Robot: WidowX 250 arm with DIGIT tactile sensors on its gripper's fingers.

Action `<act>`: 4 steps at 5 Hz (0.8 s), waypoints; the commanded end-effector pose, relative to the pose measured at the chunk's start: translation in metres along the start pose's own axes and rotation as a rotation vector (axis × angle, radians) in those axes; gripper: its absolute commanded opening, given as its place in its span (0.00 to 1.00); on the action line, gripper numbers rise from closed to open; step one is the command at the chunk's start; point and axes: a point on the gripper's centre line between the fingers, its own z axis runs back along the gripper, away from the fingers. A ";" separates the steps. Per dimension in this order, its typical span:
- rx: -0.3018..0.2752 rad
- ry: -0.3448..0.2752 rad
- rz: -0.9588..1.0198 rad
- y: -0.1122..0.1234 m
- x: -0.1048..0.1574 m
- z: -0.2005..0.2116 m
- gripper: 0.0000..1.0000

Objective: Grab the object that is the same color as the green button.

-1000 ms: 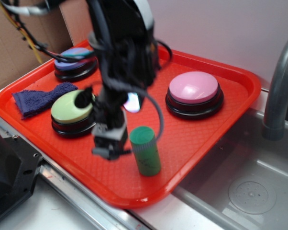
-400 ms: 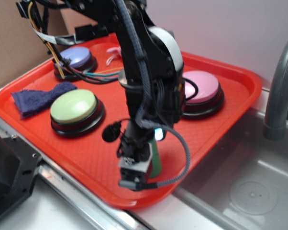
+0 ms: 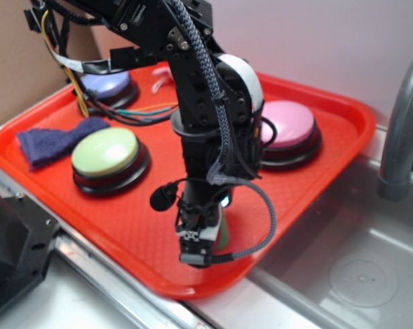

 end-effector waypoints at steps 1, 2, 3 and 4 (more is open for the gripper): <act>0.017 0.039 0.237 0.003 -0.036 0.070 0.00; -0.014 0.084 0.485 0.017 -0.071 0.111 0.00; 0.067 0.039 0.743 0.022 -0.102 0.159 0.00; 0.136 -0.010 0.909 0.023 -0.112 0.185 0.00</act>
